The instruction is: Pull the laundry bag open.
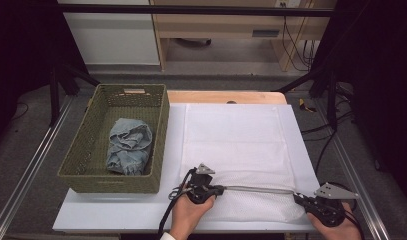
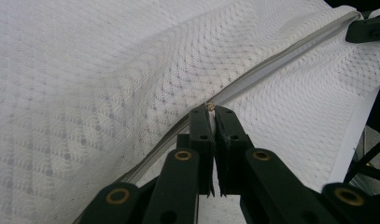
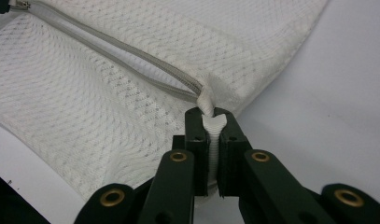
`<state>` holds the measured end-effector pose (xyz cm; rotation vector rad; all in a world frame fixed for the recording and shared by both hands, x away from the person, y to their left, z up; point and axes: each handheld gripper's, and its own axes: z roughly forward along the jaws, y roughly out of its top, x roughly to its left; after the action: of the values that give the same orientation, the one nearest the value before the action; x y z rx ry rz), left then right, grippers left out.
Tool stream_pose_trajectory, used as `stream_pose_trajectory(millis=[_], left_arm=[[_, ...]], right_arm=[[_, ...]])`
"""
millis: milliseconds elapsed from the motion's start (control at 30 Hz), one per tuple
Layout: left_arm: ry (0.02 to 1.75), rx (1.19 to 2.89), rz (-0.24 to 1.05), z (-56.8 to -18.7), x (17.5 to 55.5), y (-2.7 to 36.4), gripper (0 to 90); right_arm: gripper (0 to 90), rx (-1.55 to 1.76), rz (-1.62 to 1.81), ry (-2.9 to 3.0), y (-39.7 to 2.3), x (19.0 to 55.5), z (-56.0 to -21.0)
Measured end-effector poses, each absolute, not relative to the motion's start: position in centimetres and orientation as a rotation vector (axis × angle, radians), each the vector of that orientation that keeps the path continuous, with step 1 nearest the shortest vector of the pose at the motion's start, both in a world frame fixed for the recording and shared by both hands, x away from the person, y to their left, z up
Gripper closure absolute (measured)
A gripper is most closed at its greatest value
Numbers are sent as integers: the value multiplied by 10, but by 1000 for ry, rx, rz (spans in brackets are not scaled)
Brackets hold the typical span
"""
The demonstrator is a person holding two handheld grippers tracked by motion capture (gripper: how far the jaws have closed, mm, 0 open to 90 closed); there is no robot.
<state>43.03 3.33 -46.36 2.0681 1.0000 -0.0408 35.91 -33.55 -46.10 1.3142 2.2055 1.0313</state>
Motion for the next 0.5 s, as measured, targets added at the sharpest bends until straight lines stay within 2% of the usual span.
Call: stream_pose_trajectory(millis=[500], left_arm=[[971,2037,-3,-466,424,42,869]], right_arm=[[857,1315,1002,2208,-331,357,-464]])
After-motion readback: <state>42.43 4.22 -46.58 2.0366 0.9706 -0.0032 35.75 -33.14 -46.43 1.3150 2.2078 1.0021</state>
